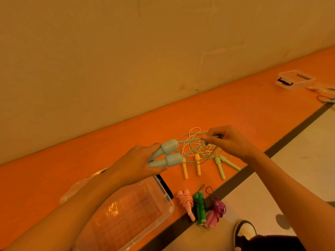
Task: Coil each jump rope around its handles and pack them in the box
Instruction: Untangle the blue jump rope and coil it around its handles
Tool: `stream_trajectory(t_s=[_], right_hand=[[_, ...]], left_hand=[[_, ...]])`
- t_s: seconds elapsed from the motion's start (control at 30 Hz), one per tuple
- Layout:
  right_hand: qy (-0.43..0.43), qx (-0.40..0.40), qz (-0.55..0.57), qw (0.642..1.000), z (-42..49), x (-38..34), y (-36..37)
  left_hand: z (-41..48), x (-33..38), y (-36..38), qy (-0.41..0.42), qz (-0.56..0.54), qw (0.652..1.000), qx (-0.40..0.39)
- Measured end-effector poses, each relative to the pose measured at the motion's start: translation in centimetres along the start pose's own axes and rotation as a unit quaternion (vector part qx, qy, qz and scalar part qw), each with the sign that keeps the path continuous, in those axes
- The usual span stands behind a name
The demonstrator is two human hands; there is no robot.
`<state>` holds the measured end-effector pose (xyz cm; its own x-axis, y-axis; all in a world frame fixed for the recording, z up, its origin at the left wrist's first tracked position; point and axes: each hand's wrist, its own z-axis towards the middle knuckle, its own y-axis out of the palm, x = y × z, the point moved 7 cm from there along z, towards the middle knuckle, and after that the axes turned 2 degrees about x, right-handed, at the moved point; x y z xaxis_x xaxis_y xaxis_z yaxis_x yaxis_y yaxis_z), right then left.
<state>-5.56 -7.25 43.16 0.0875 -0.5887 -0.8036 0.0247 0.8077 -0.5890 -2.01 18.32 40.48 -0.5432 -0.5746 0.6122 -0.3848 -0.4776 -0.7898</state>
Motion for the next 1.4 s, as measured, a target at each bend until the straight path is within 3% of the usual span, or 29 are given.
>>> stream_trajectory(t_s=[0.2,0.4,0.53,0.7,0.8,0.93,1.07,1.4], right_hand=[[0.034,0.026,-0.086,0.995,4.2,1.0,-5.5],[0.017,0.108,-0.169,0.979,11.4,-3.4,-13.7],[-0.021,0.176,-0.223,0.959,15.2,-8.9,-18.4],[-0.05,0.277,-0.301,0.911,15.8,-11.7,-21.7],[-0.014,0.273,-0.346,0.898,14.8,-9.5,-19.2],[-0.026,0.157,-0.22,0.962,9.8,-7.4,-8.2],[-0.029,0.029,-0.131,0.99,2.6,-5.4,2.2],[-0.073,0.02,-0.057,0.995,2.7,-5.1,7.4]], left_hand=[[0.4,-2.0,-1.9,-0.014,-0.005,1.0,0.015],[1.5,-2.7,-3.4,-0.052,-0.02,0.995,0.077],[2.0,-2.4,-4.7,-0.053,-0.057,0.987,0.141],[1.7,-2.5,-4.8,-0.05,-0.085,0.985,0.142],[1.4,-2.6,-4.4,-0.055,-0.11,0.982,0.146],[1.9,-2.2,-2.9,-0.049,-0.12,0.982,0.135],[2.0,-2.5,-0.6,-0.05,-0.079,0.991,0.091],[2.2,-0.9,1.1,-0.006,-0.048,0.998,0.048]])
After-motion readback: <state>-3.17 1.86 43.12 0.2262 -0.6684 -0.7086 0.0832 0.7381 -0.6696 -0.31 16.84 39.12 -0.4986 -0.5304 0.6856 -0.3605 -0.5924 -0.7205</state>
